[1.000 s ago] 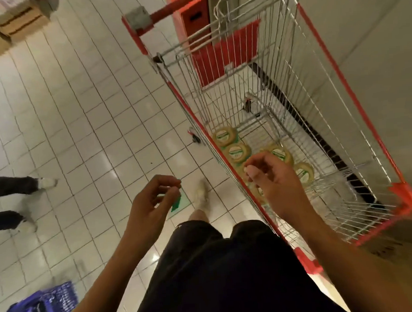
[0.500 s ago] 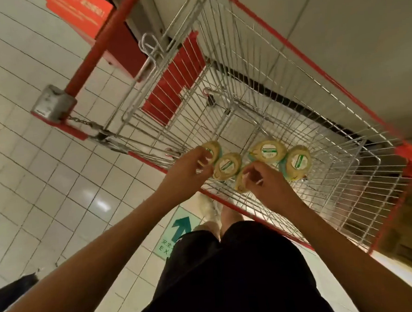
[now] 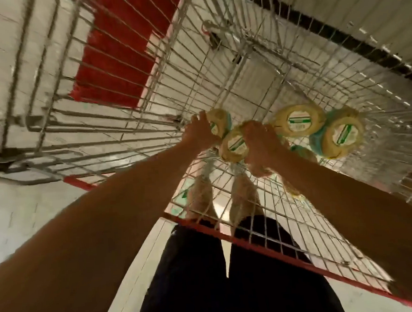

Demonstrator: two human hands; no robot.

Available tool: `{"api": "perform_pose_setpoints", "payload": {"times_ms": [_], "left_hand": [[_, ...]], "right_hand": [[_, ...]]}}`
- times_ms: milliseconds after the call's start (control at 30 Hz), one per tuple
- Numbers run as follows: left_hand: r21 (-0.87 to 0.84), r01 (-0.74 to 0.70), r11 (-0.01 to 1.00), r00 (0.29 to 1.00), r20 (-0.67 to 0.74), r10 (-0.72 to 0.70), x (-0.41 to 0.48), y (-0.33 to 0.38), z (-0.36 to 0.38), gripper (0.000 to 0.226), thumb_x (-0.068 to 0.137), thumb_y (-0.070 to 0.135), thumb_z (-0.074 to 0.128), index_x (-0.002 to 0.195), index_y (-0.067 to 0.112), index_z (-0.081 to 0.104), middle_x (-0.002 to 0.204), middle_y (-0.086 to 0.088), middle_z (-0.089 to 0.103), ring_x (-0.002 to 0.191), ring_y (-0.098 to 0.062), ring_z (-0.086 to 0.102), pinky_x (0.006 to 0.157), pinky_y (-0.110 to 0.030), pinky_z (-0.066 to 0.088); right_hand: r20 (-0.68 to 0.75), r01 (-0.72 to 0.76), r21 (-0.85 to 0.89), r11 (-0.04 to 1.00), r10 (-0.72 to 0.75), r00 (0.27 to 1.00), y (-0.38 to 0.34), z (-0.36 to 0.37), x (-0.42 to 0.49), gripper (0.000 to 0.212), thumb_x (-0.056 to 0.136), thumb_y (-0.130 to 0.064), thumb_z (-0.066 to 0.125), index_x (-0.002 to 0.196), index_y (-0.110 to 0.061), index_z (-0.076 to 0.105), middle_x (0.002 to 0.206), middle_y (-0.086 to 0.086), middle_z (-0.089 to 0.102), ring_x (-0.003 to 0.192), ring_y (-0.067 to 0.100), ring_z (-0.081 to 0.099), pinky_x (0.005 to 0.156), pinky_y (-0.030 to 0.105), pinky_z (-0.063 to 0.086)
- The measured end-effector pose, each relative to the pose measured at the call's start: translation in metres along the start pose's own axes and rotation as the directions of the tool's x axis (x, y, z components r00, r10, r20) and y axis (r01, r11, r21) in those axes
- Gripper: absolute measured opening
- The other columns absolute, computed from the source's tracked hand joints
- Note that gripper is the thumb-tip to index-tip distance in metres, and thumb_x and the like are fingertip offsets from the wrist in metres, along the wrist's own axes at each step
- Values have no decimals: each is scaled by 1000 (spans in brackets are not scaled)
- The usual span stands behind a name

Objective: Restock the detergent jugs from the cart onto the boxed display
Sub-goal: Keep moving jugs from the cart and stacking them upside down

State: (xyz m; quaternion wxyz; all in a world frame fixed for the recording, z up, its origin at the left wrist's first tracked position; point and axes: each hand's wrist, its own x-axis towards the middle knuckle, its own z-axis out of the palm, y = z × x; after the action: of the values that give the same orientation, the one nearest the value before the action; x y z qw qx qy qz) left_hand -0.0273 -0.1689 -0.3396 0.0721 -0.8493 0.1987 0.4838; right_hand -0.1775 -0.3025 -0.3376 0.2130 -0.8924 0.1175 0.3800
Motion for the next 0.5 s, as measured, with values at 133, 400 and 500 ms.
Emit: {"api": "perform_pose_setpoints", "payload": {"times_ms": [133, 400, 500], "left_hand": [[-12, -86, 996, 996, 23, 87, 69, -9, 38, 97, 91, 58, 71, 167, 24, 22, 169, -14, 26, 153, -41, 30, 121, -50, 34], [201, -149, 968, 989, 36, 145, 111, -16, 87, 117, 84, 92, 41, 168, 29, -10, 174, -21, -9, 156, -57, -5, 125, -68, 10], [171, -205, 964, 978, 85, 192, 114, -24, 84, 136, 61, 97, 46, 166, 35, -16, 175, -16, -14, 154, -61, -8, 122, -74, 20]], "right_hand": [[-9, 28, -23, 999, -29, 1000, 7, 36, 44, 99, 77, -45, 88, 156, -13, 38, 158, 18, 35, 143, 42, 38, 116, 55, 33], [31, 119, -242, 963, -115, 993, 17, 80, 72, 119, 79, -52, 86, 167, -20, 12, 173, 20, 11, 160, 45, 10, 126, 68, 15], [60, 120, -237, 964, -109, 992, 19, 81, 78, 132, 74, -49, 91, 168, -25, 0, 175, 18, 2, 161, 45, 1, 127, 69, 10]]}}
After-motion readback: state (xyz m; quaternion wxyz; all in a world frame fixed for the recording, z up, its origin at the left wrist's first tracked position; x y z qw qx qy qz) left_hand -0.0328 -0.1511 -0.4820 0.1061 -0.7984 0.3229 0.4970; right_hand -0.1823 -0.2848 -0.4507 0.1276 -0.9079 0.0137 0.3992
